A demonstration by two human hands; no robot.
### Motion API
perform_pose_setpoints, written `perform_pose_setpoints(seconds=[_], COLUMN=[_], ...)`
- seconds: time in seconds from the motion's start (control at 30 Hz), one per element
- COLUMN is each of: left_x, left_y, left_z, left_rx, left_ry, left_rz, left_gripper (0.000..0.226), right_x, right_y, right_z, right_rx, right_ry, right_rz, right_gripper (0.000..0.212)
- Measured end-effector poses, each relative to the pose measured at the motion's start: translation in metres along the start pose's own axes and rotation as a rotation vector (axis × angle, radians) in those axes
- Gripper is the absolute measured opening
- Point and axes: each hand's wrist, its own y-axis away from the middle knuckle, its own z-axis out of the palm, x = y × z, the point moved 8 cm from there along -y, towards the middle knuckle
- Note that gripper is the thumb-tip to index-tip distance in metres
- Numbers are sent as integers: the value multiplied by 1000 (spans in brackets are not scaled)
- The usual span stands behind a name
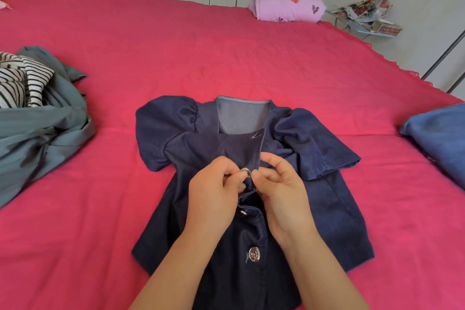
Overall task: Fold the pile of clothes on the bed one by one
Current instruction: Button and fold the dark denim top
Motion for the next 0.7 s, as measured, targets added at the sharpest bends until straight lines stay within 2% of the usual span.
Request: perform_pose_setpoints(seconds=[0.13,0.23,0.33,0.4,0.5,0.6,0.67,0.7], left_x=[-14,-21,-10,-6,-7,1,-4,-10], left_y=[-2,-2,-7,-9,-14,-18,-17,-17], left_z=[6,8,-4,-11,-15,-14,-9,-5], left_rx=[-76,-124,-30,38,66,16,-77,-129], left_ry=[153,171,-58,-35,-65,-159,-257,-299], left_rz=[-194,-279,-113,-72,-15,151,146,137], left_gripper=[13,13,20,12,25,34,41,40], right_x=[0,-4,-13,-19,-14,-13,-13,-14], right_y=[-2,-1,5,12,24,32,36,39], right_z=[0,3,9,16,30,36,37,37], right_rx=[-15,-26,-92,-183,-382,-517,-607,-666], right_ry=[116,333,576,747,968,1135,1196,1237], right_rz=[3,-33,-72,-95,-86,-111,-87,-82], right_gripper=[28,26,29,27,29,26,8,8])
